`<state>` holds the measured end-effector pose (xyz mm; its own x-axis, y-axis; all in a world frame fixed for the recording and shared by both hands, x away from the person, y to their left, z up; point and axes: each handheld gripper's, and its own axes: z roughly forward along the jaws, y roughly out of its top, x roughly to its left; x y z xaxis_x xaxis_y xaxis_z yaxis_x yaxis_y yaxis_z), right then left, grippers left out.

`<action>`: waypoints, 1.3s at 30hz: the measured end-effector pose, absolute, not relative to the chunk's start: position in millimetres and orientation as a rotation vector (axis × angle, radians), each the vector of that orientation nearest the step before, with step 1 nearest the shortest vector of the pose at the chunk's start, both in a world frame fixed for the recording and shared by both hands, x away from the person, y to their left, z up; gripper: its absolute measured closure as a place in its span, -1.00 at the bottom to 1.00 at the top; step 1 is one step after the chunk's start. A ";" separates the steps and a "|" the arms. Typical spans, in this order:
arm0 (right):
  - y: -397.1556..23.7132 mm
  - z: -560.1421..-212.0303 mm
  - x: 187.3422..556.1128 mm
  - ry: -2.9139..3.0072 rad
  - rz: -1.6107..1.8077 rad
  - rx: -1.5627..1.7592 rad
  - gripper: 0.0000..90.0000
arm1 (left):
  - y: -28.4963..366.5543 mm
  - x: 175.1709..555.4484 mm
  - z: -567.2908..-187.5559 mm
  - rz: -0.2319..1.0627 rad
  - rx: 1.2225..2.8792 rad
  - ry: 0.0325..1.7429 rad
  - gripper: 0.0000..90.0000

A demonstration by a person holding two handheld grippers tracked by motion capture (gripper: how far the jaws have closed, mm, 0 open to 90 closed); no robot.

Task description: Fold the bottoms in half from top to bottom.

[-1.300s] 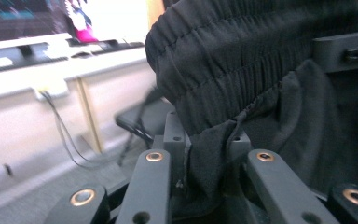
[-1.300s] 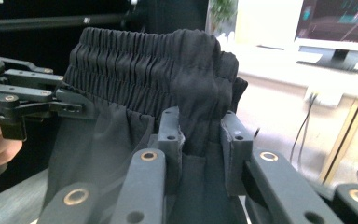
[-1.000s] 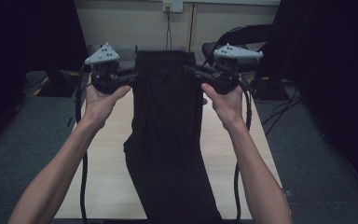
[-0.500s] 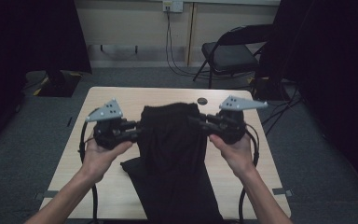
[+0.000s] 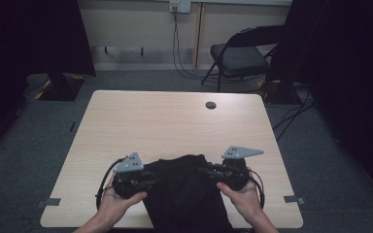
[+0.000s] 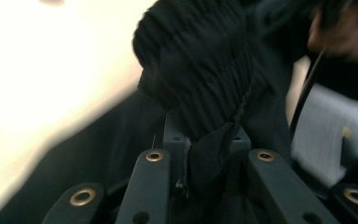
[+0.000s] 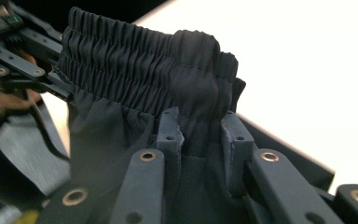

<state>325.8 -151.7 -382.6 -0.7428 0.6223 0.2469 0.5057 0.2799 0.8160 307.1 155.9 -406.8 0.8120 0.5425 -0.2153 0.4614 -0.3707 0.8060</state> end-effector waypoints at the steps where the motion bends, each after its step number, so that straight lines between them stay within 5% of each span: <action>1: -148.4 -399.7 323.9 2.443 1.422 1.084 0.62 | 156.6 310.2 -424.5 0.053 2.061 0.805 0.72; 8: -132.1 -444.3 322.3 2.543 1.210 1.089 0.60 | 152.8 318.8 -463.2 -0.034 2.174 0.882 0.71; 22: -131.4 -478.1 337.3 2.574 1.064 1.105 0.50 | 142.7 343.7 -480.1 0.097 2.261 0.897 0.69; 39: -98.0 -480.6 484.0 2.397 0.999 1.233 0.48 | 147.9 492.8 -487.5 0.387 2.089 1.137 0.71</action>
